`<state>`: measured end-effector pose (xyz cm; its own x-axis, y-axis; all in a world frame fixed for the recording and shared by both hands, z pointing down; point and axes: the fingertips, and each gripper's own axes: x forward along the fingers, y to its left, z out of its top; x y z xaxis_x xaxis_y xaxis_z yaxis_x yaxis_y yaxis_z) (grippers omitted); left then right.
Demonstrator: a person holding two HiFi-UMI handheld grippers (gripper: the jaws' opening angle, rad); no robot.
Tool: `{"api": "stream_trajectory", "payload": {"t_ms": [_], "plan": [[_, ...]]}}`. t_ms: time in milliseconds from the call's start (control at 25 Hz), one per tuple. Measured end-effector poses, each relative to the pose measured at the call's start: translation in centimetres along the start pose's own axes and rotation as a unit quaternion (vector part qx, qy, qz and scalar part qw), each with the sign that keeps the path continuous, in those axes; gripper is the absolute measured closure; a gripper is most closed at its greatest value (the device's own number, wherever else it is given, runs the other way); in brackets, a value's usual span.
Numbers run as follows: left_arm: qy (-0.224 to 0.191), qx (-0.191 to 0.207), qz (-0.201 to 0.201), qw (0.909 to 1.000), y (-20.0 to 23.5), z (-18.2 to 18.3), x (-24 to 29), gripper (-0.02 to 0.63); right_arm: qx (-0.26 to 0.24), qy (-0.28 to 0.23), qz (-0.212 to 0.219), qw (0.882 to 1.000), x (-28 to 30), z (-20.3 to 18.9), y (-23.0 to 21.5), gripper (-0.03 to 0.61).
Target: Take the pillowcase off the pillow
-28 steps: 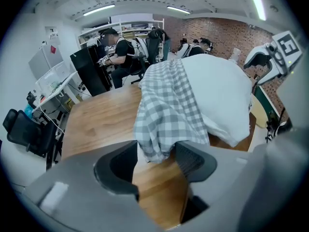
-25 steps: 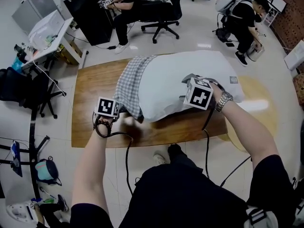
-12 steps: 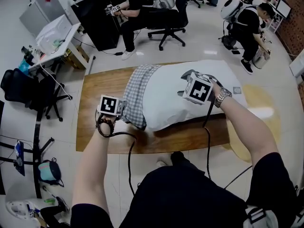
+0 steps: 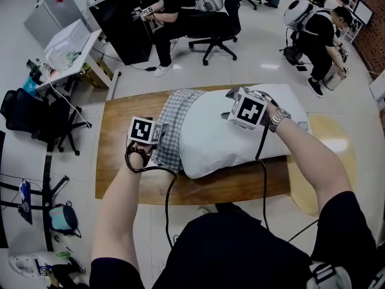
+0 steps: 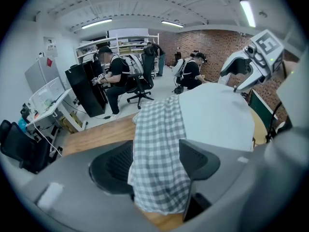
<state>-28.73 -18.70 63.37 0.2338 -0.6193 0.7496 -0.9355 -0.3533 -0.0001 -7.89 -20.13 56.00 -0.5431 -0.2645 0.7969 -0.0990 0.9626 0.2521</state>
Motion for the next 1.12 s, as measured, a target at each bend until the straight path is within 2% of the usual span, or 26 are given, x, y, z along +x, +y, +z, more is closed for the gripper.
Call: {"api": "stream_trajectory", "payload": {"t_ms": [80, 240, 400, 720, 880, 1040, 1120], "plan": [[-0.012, -0.005, -0.022, 0.9997, -0.2, 1.4, 0.8, 0.307, 0.0, -0.003, 0.007, 1.0, 0.7, 0.2, -1.1, 0.295], [-0.009, -0.009, -0.043, 0.999, -0.7, 3.8, 3.1, 0.305, -0.012, 0.0, -0.011, 1.0, 1.1, -0.1, -5.1, 0.282], [0.006, -0.006, -0.046, 0.9989, -1.0, 5.9, 6.3, 0.305, 0.007, -0.005, 0.059, 0.998, 3.5, -1.7, -6.0, 0.263], [0.056, -0.002, -0.058, 0.9968, 4.2, 8.2, 10.7, 0.298, 0.026, 0.009, 0.115, 0.993, 7.6, -0.2, -10.7, 0.249], [0.075, -0.003, -0.081, 0.9939, 5.2, 9.1, 13.4, 0.291, 0.034, 0.022, 0.162, 0.986, 9.1, -0.2, -12.0, 0.232], [0.107, -0.018, -0.118, 0.9871, 7.6, 10.3, 15.6, 0.293, 0.04, 0.039, 0.202, 0.978, 11.2, 1.2, -14.2, 0.225], [0.117, -0.027, -0.133, 0.9838, 8.1, 10.1, 16.7, 0.3, 0.053, 0.073, 0.218, 0.972, 12.2, -0.1, -14.2, 0.227]]}}
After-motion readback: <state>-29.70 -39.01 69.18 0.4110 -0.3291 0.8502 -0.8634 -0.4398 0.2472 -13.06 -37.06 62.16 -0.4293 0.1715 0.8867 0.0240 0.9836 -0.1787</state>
